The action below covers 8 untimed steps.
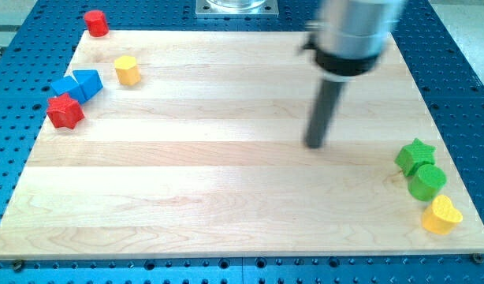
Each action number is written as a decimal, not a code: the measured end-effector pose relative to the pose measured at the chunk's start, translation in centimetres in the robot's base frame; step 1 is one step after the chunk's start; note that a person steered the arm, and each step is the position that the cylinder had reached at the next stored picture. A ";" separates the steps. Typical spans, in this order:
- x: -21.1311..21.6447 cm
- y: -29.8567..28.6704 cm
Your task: Separate the red star from the blue cube
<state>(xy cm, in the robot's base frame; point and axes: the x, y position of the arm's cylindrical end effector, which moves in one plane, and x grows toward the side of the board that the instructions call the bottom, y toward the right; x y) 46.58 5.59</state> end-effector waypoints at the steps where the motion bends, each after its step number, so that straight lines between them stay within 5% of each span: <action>1: 3.4 -16.0; 2: 3.3 -30.1; 3: 0.8 -36.0; 5: -6.4 -36.1; 7: -5.1 -26.5; 8: -4.9 -30.6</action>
<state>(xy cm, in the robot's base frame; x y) 41.69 -25.02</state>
